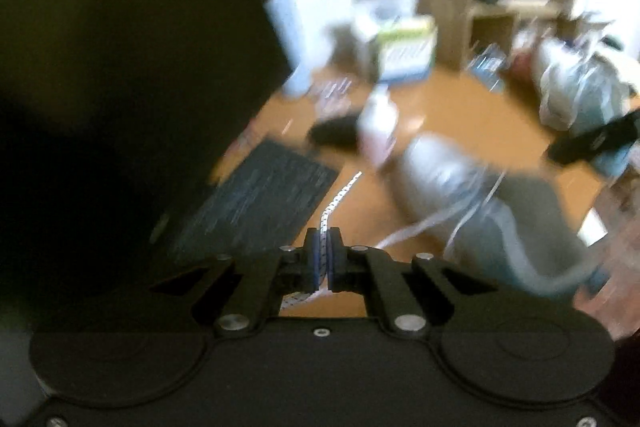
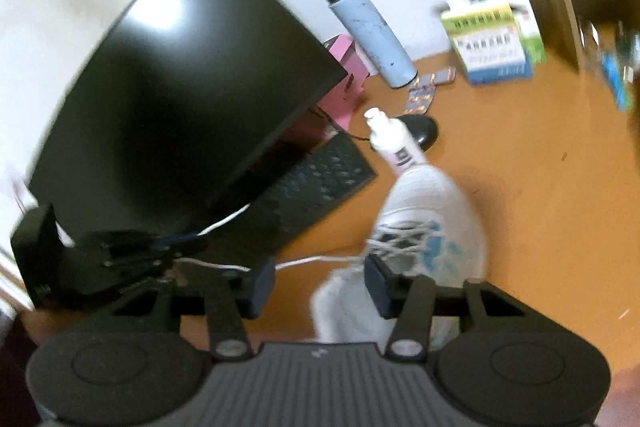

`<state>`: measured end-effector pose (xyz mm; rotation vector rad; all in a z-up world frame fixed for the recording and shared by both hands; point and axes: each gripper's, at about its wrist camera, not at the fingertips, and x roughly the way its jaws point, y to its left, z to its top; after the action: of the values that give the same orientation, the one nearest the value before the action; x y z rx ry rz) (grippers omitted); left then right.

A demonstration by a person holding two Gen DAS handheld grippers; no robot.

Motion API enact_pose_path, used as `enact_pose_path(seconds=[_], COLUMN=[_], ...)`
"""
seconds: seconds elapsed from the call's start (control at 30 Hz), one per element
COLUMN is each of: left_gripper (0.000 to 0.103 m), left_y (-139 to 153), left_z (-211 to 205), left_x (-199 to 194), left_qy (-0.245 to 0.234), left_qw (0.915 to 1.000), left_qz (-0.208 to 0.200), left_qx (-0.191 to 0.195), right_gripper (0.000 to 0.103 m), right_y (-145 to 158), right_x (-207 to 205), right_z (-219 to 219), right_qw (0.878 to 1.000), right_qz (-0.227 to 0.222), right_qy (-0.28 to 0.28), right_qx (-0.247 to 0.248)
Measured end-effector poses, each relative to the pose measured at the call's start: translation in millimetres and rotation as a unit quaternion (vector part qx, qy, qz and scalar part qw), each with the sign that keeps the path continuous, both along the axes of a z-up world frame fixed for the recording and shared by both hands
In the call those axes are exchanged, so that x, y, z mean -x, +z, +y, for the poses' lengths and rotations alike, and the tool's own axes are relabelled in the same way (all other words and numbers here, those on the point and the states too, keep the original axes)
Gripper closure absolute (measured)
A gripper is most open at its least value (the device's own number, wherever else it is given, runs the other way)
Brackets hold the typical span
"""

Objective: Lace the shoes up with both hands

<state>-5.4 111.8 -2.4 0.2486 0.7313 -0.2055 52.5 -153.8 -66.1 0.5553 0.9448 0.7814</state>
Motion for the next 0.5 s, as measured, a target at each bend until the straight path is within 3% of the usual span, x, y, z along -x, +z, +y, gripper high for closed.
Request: enact_pose_path(seconds=[0.1, 0.23, 0.5], left_gripper=[0.102, 0.102, 0.102], left_y=[8.9, 7.7, -5.2], left_z=[-27.5, -58.7, -83.7], left_x=[-1.5, -2.1, -1.6], left_qy=[-0.044, -0.086, -0.109], left_qw=[0.9989, 0.996, 0.9935], left_qz=[-0.014, -0.012, 0.005], left_qx=[0.005, 0.019, 0.034], right_gripper=[0.057, 0.056, 0.058], right_y=[-3.2, -7.5, -17.2], right_x=[-8.0, -14.1, -18.3], right_z=[-7.4, -18.1, -32.6], right_qw=[0.995, 0.985, 0.978], right_qz=[0.054, 0.093, 0.109], right_qy=[-0.035, -0.073, -0.102], right_qx=[-0.077, -0.124, -0.143])
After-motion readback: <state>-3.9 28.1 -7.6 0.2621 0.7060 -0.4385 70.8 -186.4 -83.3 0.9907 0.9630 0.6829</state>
